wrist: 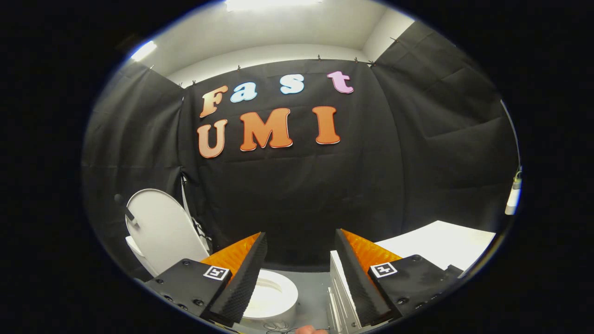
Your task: Open the toilet lid.
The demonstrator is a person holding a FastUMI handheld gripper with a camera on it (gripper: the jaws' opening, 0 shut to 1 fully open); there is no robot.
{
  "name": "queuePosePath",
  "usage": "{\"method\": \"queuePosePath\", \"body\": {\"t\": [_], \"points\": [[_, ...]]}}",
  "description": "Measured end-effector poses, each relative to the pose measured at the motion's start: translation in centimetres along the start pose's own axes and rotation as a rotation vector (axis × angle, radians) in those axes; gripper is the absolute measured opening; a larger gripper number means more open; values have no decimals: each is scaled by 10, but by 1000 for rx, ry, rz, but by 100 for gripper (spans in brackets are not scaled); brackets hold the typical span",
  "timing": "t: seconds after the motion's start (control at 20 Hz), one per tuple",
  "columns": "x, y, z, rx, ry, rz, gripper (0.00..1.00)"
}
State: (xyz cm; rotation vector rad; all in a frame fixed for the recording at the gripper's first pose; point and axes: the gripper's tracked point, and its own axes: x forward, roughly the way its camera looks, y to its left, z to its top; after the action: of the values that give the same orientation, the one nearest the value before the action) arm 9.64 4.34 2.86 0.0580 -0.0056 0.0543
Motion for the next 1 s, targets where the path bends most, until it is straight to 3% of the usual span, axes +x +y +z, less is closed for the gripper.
{"method": "queuePosePath", "body": {"t": [0.5, 1.0], "points": [[-5, -26, -1, 65, 4, -60, 96], [-8, -19, 3, 59, -4, -52, 96]]}}
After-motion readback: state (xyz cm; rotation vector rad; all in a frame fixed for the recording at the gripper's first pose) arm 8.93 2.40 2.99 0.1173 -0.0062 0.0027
